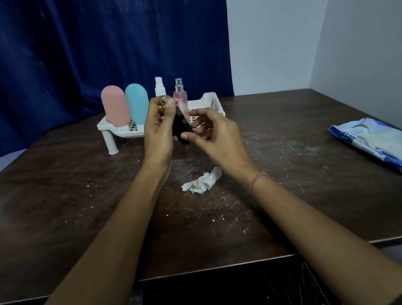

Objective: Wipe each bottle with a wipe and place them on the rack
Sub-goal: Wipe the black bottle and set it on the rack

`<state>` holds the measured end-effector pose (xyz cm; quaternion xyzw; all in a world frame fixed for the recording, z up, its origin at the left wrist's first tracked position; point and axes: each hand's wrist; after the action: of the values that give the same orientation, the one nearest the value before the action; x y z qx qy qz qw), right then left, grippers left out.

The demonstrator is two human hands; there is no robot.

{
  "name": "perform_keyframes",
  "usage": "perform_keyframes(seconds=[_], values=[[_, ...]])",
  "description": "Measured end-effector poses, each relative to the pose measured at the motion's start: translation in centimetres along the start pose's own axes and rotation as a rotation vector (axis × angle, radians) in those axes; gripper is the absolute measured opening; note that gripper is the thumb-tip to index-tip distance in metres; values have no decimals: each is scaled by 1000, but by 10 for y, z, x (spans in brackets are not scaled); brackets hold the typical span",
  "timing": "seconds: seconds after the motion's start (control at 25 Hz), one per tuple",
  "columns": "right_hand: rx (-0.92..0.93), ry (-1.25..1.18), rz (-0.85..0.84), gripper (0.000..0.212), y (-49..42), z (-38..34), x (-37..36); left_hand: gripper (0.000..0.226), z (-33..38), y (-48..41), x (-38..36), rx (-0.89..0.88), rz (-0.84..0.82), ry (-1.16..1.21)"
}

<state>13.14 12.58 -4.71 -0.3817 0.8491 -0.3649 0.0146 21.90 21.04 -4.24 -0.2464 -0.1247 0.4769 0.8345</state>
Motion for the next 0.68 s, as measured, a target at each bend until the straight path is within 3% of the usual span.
perform_keyframes(seconds=[0.24,0.4,0.68], values=[[15,91,39,47,-2,4,0,25,-5,1,-4,-54,-80,20],[-7,11,104,44,-3,2,2,29,-8,-2,-2,48,-27,122],[-3,14,144,45,-6,7,5,32,-4,1,-7,46,2,76]])
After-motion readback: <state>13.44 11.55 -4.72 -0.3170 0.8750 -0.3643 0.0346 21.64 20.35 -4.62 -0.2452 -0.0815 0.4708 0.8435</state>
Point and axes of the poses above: each hand's wrist, its own y-axis away from the middle knuckle, its own x-axis out of the back of the hand, z = x × y, and after that the axes turned 9 degrees about -y, right-handed
